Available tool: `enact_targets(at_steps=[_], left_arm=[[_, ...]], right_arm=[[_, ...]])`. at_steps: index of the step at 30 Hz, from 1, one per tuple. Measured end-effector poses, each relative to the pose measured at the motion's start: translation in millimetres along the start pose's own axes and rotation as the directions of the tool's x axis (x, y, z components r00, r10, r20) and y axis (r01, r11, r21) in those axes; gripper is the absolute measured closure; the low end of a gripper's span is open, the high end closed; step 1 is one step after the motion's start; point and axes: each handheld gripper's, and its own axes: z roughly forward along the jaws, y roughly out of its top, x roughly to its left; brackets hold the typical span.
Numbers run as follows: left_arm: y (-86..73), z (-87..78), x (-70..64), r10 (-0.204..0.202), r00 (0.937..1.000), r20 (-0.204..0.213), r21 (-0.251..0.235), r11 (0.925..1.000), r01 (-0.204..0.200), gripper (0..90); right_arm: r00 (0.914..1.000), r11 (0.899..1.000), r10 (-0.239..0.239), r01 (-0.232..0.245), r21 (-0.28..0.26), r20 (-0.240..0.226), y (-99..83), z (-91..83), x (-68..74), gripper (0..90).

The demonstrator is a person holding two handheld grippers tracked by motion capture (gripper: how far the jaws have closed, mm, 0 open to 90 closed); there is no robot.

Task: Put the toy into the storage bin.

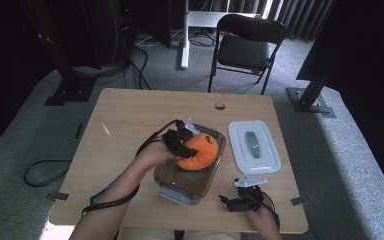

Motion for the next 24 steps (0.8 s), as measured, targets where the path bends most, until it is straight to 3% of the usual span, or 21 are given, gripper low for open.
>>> enact_targets(at_steps=[11, 18, 24], left_arm=[[4.4, 12.5, -0.4, 0.006, 1.0, -0.006, 0.07, 0.9976, -0.005, 59.4], [6.0, 23.1, -4.0, 0.029, 0.9995, -0.008, 0.13, 0.9911, -0.028, 57.0], [5.3, 30.2, -6.8, 0.053, 0.9984, 0.019, 0.18, 0.9822, -0.056, 49.1]], right_arm=[[1.0, 1.0, 0.001, -0.001, -0.002, -0.006, -0.5, -0.6, -0.7, 13.6], [1.0, 1.0, 0.002, -0.002, -0.003, -0.007, -0.5, -0.8, -0.9, 13.6], [0.9999, 1.0, 0.005, -0.005, -0.003, -0.011, -0.7, -1.0, -1.0, 13.6]])
